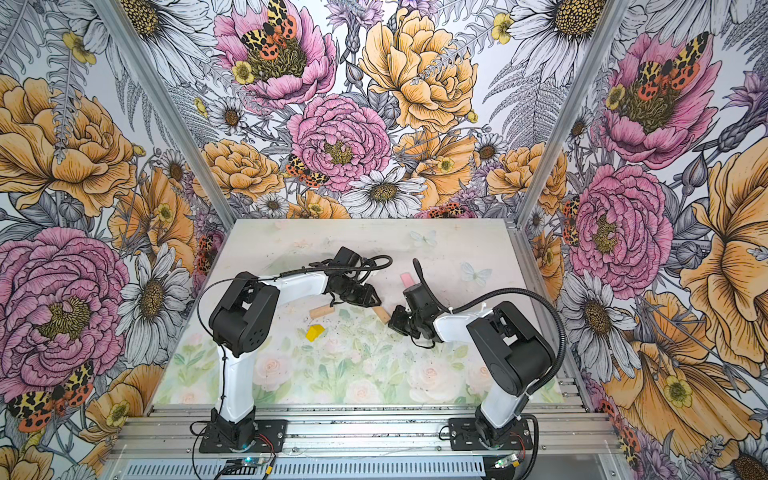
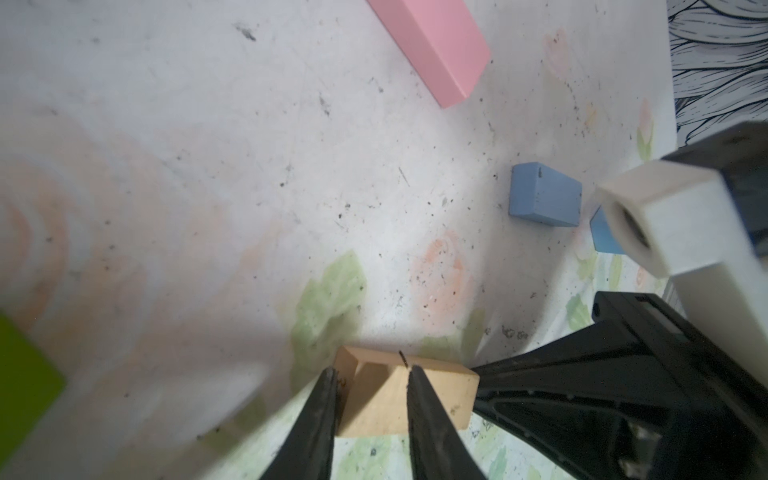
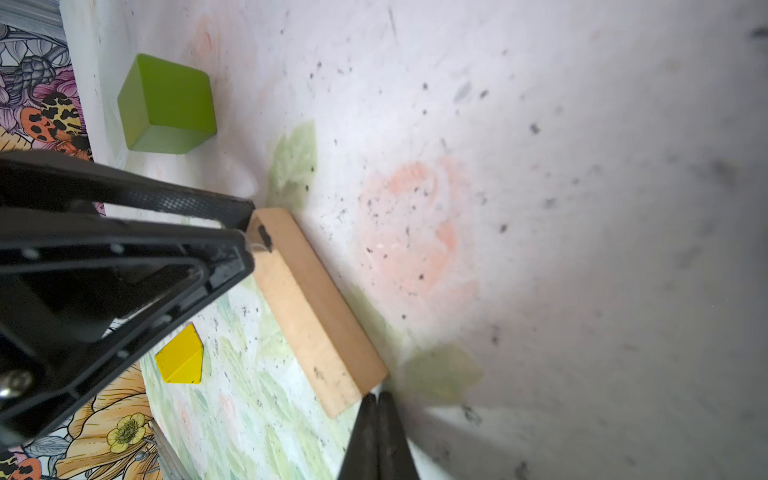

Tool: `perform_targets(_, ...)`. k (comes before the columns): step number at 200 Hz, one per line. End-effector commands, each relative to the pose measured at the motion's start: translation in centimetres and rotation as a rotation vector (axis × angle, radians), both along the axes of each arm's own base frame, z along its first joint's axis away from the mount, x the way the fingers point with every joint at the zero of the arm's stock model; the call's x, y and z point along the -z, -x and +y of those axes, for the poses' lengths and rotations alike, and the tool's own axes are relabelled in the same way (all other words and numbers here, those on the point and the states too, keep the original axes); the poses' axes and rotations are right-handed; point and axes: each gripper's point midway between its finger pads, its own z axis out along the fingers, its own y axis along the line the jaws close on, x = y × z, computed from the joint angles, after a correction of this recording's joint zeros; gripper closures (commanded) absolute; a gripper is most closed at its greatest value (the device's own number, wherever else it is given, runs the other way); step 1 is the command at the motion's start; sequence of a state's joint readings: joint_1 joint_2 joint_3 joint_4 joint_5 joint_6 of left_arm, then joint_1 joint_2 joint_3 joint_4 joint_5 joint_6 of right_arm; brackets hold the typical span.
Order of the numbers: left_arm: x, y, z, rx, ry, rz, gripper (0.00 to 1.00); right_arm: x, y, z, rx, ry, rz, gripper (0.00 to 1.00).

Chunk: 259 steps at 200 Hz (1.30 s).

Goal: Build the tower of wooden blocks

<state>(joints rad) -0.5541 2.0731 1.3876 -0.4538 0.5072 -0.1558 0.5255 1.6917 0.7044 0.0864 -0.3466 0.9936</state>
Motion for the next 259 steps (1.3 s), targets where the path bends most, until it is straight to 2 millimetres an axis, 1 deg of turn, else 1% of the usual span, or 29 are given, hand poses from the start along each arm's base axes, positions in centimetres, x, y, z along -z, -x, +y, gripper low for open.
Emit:
perform_targets(1,-0.7,0.3,-0.5,0.007,0.005,0.006,0.72,-0.4,-1.4,0.2,-0.008,-0.003,-0.037,1.00)
perform_targets(61,-0.1,0.6,0.2,-0.008,-0.026,0.024,0.71,-0.8,-2.9,-0.1,-0.012,0.008,-0.049,1.00)
perform_targets(90,-0.4,0.6,0.3,-0.011,-0.025,0.023,0.71,-0.8,-3.7,-0.2,-0.015,0.011,-0.050,1.00)
perform_targets(165,-0.2,0.9,0.6,-0.021,-0.040,0.035,0.71,-0.6,-5.1,-0.3,-0.027,0.014,-0.044,1.00)
perform_targets(259,-0.2,0.8,1.0,-0.030,-0.056,0.039,0.69,-0.2,-5.8,-0.2,-0.032,0.012,-0.033,1.00)
